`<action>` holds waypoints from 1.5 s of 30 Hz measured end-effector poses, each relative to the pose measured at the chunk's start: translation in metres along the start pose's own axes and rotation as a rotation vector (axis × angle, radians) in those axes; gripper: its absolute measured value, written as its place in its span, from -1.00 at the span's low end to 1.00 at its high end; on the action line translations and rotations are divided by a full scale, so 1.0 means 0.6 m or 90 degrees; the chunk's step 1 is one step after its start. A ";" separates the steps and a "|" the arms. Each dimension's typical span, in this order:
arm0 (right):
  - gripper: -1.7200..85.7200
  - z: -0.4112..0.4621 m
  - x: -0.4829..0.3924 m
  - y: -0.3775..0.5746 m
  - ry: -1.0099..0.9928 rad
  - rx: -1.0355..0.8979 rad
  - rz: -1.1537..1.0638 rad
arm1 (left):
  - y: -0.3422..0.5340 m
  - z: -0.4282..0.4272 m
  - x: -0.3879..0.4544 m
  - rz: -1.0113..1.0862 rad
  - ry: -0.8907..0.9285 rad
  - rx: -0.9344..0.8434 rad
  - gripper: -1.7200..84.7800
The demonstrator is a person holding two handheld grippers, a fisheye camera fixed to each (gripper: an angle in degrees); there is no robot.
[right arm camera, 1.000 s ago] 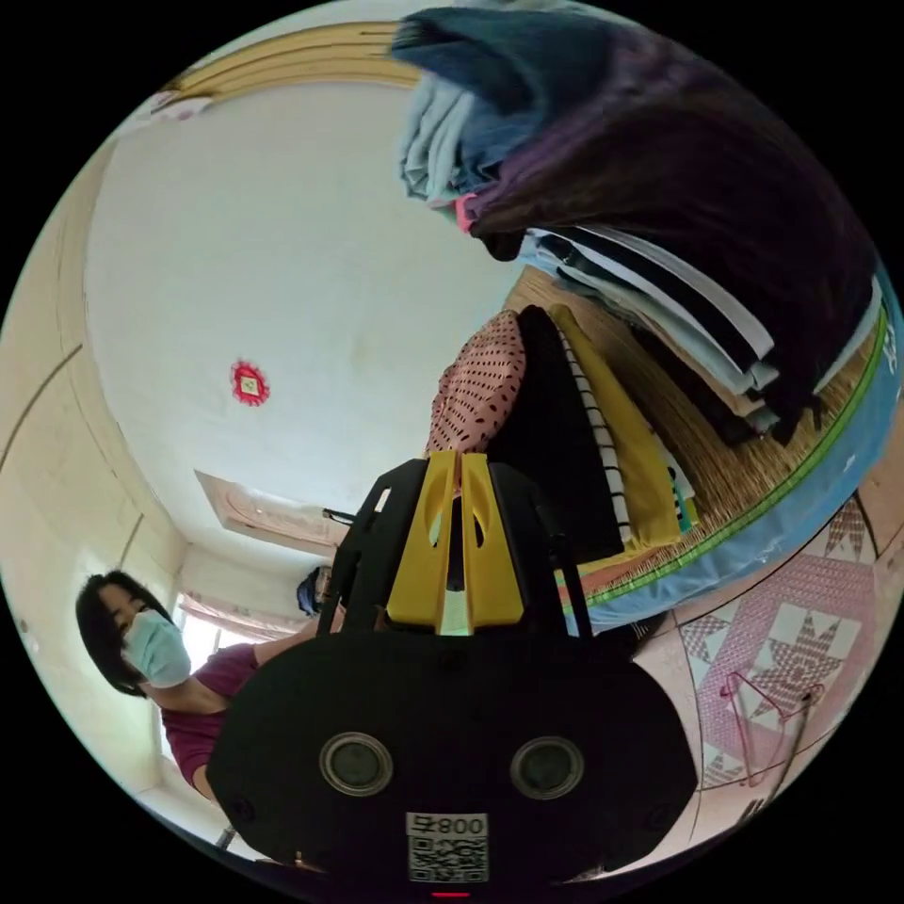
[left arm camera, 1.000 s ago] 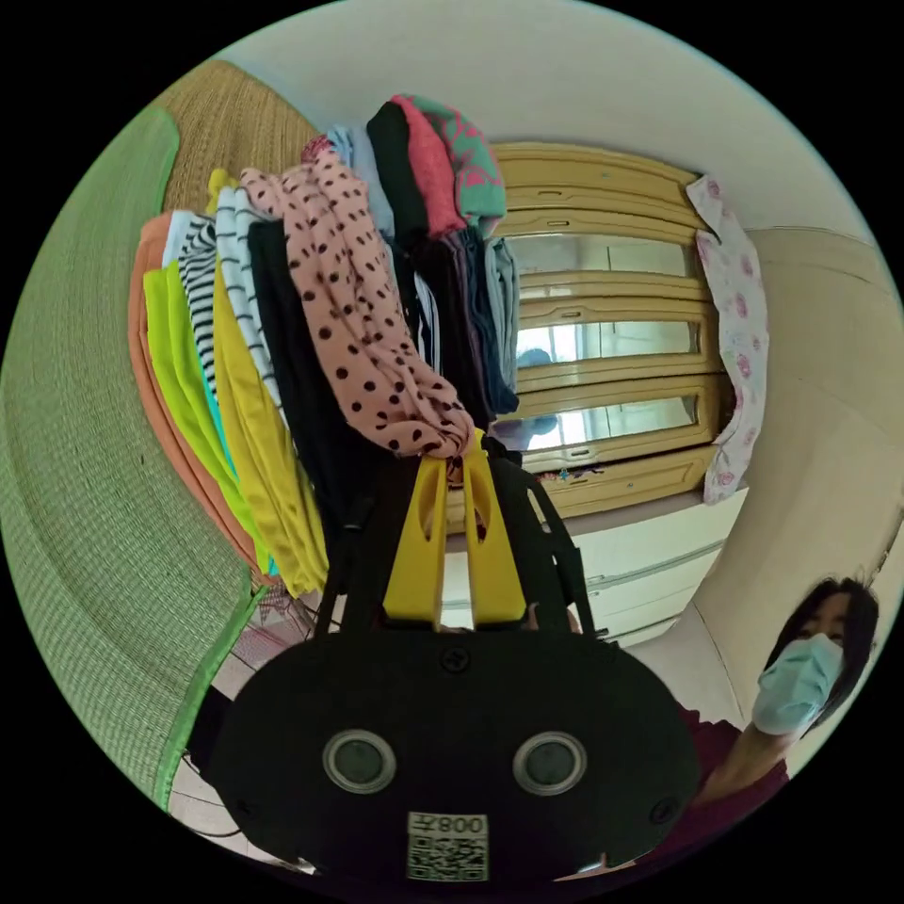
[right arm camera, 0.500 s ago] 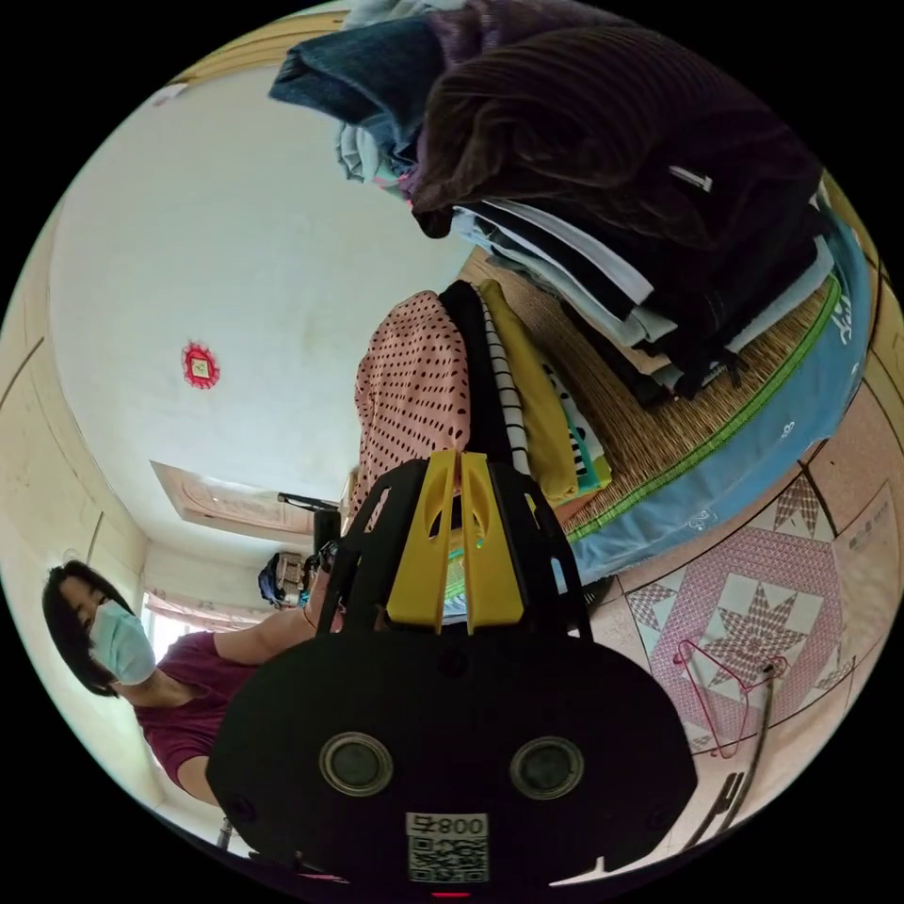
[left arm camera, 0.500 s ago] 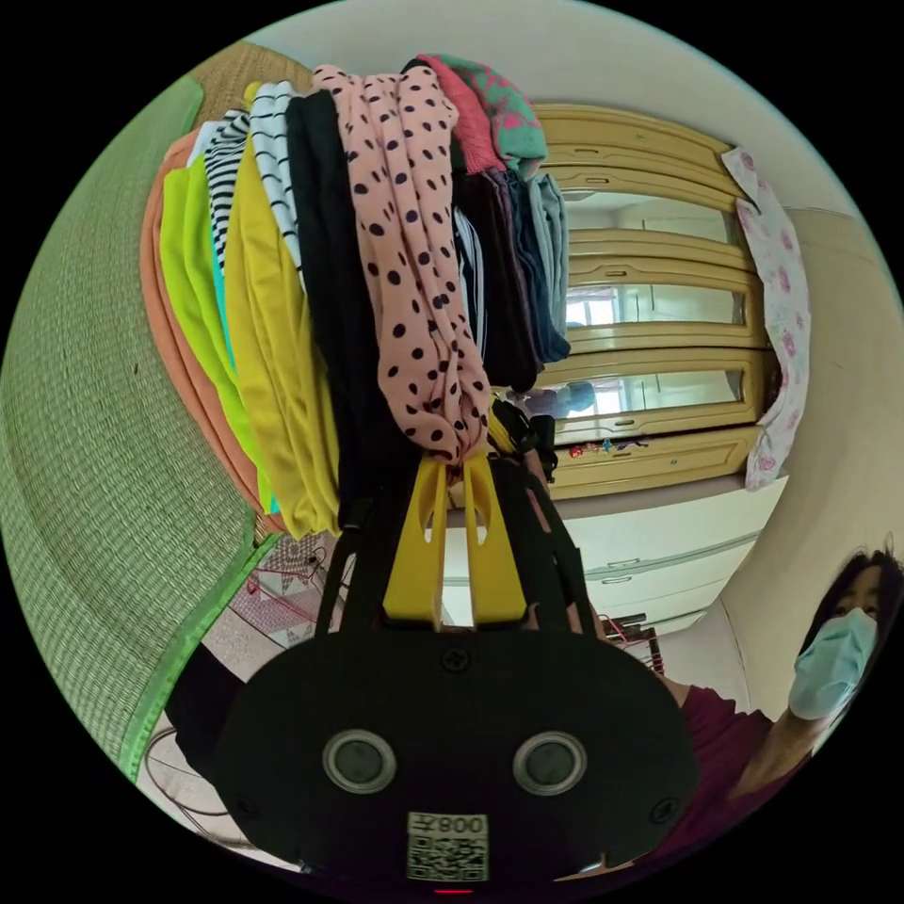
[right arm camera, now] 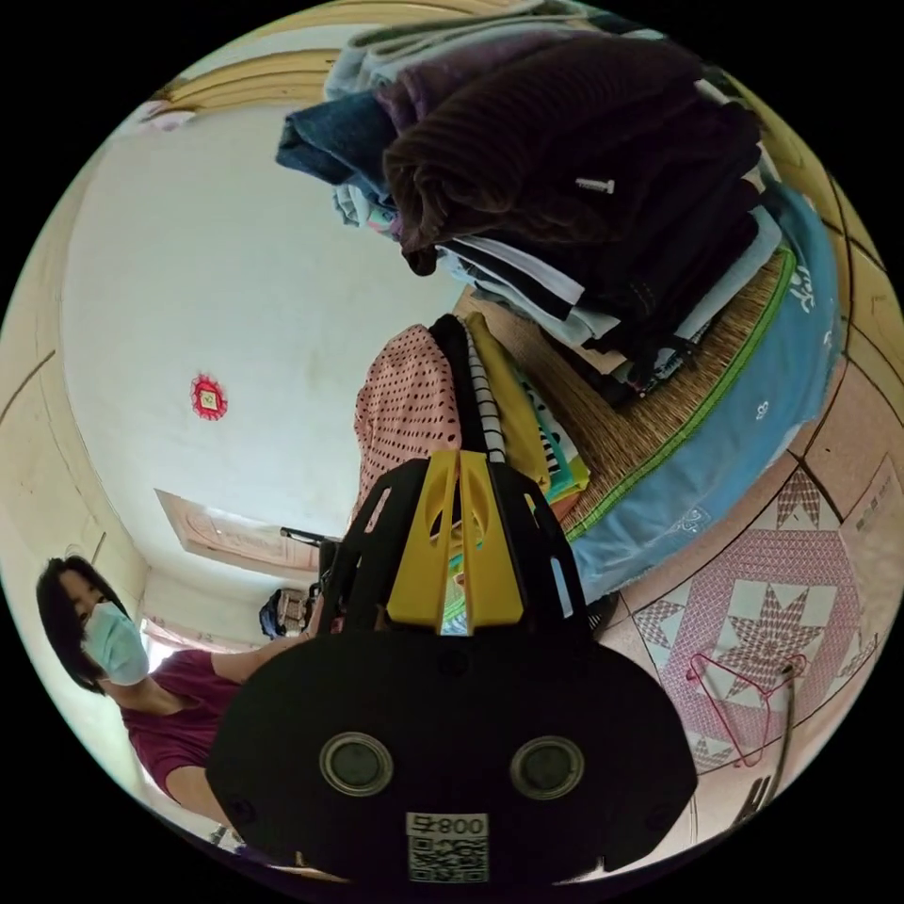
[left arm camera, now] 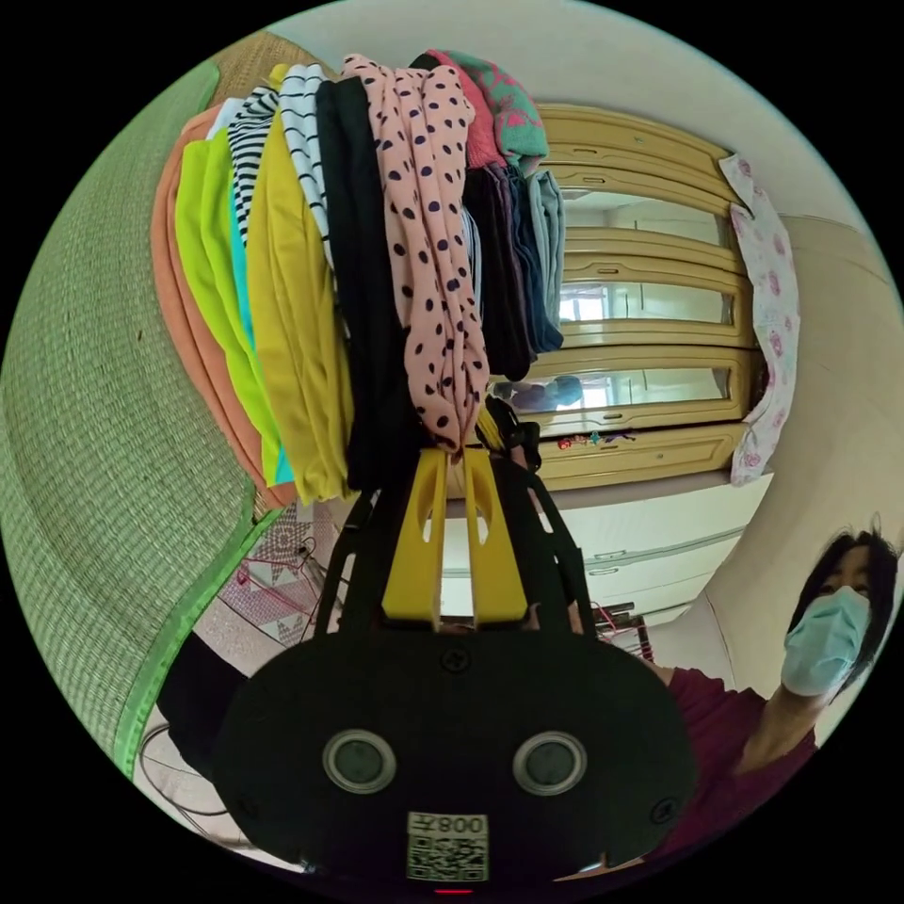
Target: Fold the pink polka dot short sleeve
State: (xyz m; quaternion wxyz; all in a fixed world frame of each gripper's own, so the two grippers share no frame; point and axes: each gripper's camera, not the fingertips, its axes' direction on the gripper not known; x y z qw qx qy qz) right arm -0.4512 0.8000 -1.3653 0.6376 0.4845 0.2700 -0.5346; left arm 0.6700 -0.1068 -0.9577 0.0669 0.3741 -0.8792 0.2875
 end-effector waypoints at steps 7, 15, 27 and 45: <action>-0.96 0.030 -0.278 0.063 0.098 0.058 -0.199 | 0.028 -0.072 0.067 0.058 -0.032 0.023 -0.94; -0.96 0.235 -0.458 0.096 0.281 -0.062 -0.289 | -0.005 -0.070 0.125 0.071 -0.134 0.010 -0.95; -0.96 0.094 -0.780 0.216 0.298 0.142 -0.421 | 0.238 -0.188 0.375 0.412 -0.296 0.006 -0.96; -0.96 -0.104 -1.394 0.420 0.286 0.318 -0.653 | 0.697 -0.327 0.778 0.802 -0.314 0.236 -0.95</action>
